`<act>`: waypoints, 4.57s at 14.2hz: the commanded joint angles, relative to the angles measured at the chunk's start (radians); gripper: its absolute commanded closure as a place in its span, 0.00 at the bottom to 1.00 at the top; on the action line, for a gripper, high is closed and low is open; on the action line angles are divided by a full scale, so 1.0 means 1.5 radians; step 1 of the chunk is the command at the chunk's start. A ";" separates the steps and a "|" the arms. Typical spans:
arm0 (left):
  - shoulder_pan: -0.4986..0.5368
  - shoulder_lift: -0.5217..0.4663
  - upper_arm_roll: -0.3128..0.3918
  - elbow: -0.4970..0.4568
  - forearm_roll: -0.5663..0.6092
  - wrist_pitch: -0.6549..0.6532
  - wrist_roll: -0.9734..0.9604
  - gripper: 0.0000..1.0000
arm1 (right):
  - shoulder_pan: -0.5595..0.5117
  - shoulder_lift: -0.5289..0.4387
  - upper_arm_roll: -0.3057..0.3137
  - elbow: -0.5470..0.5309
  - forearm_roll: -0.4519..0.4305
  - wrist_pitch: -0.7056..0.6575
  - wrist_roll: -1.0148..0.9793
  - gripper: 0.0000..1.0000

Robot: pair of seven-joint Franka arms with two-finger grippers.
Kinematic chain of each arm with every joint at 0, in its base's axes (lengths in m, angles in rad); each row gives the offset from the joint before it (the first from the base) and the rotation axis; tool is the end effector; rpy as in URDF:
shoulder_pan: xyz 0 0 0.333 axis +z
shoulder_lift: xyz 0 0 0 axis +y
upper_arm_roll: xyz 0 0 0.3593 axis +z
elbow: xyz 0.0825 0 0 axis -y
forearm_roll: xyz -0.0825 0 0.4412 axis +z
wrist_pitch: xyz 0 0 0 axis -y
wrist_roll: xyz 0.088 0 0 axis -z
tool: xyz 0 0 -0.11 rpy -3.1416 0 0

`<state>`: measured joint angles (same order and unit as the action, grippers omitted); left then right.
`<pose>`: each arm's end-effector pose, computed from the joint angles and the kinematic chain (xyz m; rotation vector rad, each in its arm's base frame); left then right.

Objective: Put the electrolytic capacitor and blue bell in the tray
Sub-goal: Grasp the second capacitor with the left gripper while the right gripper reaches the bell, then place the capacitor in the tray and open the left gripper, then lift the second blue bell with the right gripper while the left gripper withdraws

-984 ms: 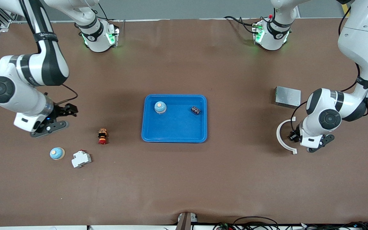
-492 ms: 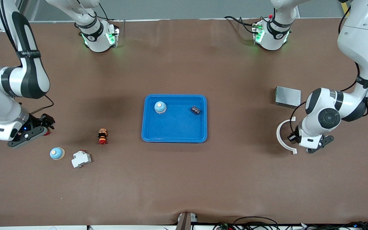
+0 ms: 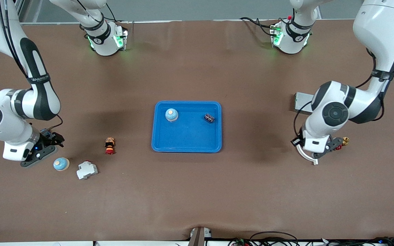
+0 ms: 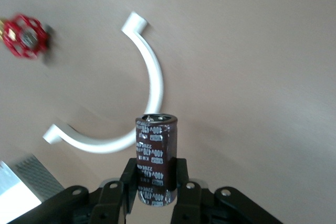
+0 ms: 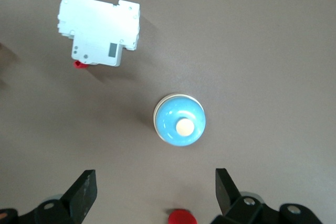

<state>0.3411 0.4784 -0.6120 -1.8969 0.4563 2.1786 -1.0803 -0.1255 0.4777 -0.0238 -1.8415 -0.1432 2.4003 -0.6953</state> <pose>0.6627 -0.1416 0.2802 -2.8989 -0.8484 0.0097 0.7066 -0.1064 0.2720 2.8485 0.9613 0.0418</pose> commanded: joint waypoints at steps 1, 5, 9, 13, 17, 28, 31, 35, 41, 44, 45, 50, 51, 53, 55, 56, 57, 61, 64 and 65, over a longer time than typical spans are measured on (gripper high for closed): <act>-0.003 0.009 -0.051 0.010 -0.021 -0.005 -0.075 1.00 | -0.016 0.042 0.014 0.067 -0.009 -0.012 -0.006 0.00; -0.100 0.076 -0.072 0.093 -0.040 -0.004 -0.243 1.00 | -0.017 0.095 0.014 0.147 -0.007 -0.064 -0.022 0.00; -0.207 0.156 -0.068 0.191 -0.036 -0.002 -0.386 1.00 | -0.017 0.106 0.015 0.160 0.009 -0.132 -0.023 0.00; -0.267 0.219 -0.050 0.230 -0.039 0.032 -0.415 1.00 | -0.020 0.117 0.015 0.156 0.053 -0.145 -0.028 0.00; -0.313 0.241 -0.036 0.232 -0.040 0.071 -0.417 1.00 | -0.019 0.128 0.015 0.164 0.054 -0.136 -0.028 0.00; -0.418 0.228 0.067 0.269 -0.036 0.123 -0.446 0.00 | -0.019 0.150 0.014 0.209 0.047 -0.144 -0.026 0.00; -0.373 0.182 0.061 0.279 -0.031 0.113 -0.423 0.00 | -0.020 0.156 0.014 0.209 0.047 -0.140 -0.028 0.00; -0.298 0.109 0.033 0.279 -0.045 0.037 -0.263 0.00 | -0.029 0.173 0.014 0.209 0.047 -0.139 -0.039 0.00; -0.177 0.000 0.009 0.276 -0.088 -0.158 -0.050 0.00 | -0.036 0.201 0.015 0.214 0.053 -0.130 -0.066 0.00; -0.155 -0.019 0.008 0.277 -0.098 -0.225 -0.014 0.00 | -0.037 0.214 0.015 0.216 0.050 -0.103 -0.067 0.00; -0.153 -0.030 0.009 0.277 -0.098 -0.225 0.004 0.00 | -0.037 0.218 0.015 0.219 0.050 -0.100 -0.067 0.00; -0.061 -0.068 0.004 0.278 -0.126 -0.253 0.214 0.00 | -0.035 0.243 0.014 0.252 0.048 -0.100 -0.068 0.00; -0.042 -0.081 0.004 0.277 -0.126 -0.269 0.242 0.00 | -0.034 0.250 0.014 0.258 0.048 -0.100 -0.068 0.00; -0.024 -0.095 0.005 0.278 -0.127 -0.306 0.288 0.00 | -0.035 0.257 0.014 0.262 0.048 -0.094 -0.068 0.00; -0.018 -0.109 0.006 0.279 -0.128 -0.324 0.294 0.00 | -0.035 0.256 0.014 0.262 0.048 -0.094 -0.068 0.00; -0.013 -0.115 0.005 0.280 -0.127 -0.329 0.294 0.00 | -0.034 0.256 0.014 0.262 0.049 -0.094 -0.068 0.00; -0.012 -0.122 0.004 0.280 -0.127 -0.332 0.295 0.00 | -0.033 0.256 0.014 0.262 0.048 -0.094 -0.069 0.00; -0.013 -0.146 -0.015 0.279 -0.157 -0.373 0.336 0.00 | -0.029 0.255 0.014 0.262 0.048 -0.093 -0.108 0.61; -0.009 -0.162 -0.009 0.281 -0.155 -0.369 0.381 0.00 | -0.030 0.251 0.014 0.262 0.049 -0.095 -0.113 0.84; 0.015 -0.162 -0.013 0.281 -0.160 -0.369 0.394 0.00 | -0.031 0.248 0.014 0.262 0.046 -0.096 -0.113 0.82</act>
<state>0.3116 0.2639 -0.6268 -1.4563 0.2420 1.6283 -0.5464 -0.1589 0.8473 -0.0163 -1.4605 -0.0783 2.2624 -0.8409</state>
